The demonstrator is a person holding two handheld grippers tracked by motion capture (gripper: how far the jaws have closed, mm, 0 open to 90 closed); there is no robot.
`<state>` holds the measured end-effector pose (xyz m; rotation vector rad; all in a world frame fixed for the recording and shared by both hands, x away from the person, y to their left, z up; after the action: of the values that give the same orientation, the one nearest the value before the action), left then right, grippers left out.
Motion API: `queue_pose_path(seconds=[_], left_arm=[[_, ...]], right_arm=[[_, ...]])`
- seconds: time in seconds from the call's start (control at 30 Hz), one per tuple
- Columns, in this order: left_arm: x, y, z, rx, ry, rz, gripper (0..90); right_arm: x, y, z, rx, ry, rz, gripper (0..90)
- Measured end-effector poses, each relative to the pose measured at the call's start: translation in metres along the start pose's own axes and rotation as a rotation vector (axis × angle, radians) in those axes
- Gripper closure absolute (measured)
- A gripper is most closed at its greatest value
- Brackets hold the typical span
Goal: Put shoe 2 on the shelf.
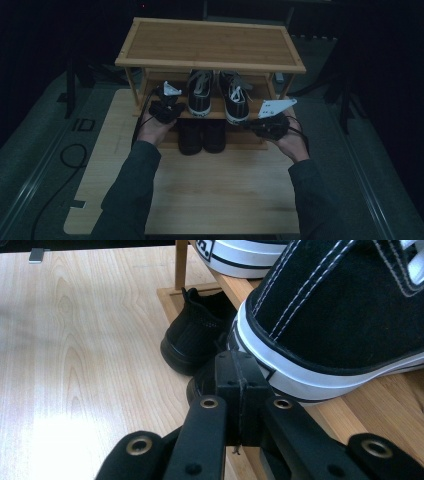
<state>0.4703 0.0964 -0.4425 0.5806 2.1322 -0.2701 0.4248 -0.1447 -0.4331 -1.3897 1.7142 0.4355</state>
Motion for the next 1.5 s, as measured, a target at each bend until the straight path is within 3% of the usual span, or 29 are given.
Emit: queue_pose_path(seconds=[0.27,0.6,1.07,1.1,1.5], left_arm=[[0.000,0.000,0.000,0.006,0.001,-0.005,90.0],[0.000,0.001,0.000,0.008,-0.001,-0.007,90.0],[0.000,0.001,0.000,0.011,-0.002,-0.002,90.0],[0.000,0.001,0.000,0.011,-0.003,-0.003,90.0],[0.001,0.001,0.000,0.013,-0.008,-0.006,90.0]], right_arm=[[0.009,-0.007,-0.004,0.030,0.005,0.020,90.0],[0.001,-0.004,0.006,0.035,-0.001,0.008,90.0],[0.002,-0.015,0.012,0.072,-0.009,0.046,90.0],[0.002,-0.016,0.014,0.065,-0.020,0.062,90.0],[-0.003,-0.015,0.021,0.058,-0.029,0.066,90.0]])
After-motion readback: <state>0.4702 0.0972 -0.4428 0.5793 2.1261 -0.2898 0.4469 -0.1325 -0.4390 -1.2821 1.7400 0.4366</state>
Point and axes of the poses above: each handheld gripper's, and its own axes: z roughly forward along the jaws, x roughly out of its underside, y roughly to its left, the point moved 8 cm from there along z, roughly forward along the jaws, and after that the axes turned 4 degrees about -z, right-handed, at the moved point
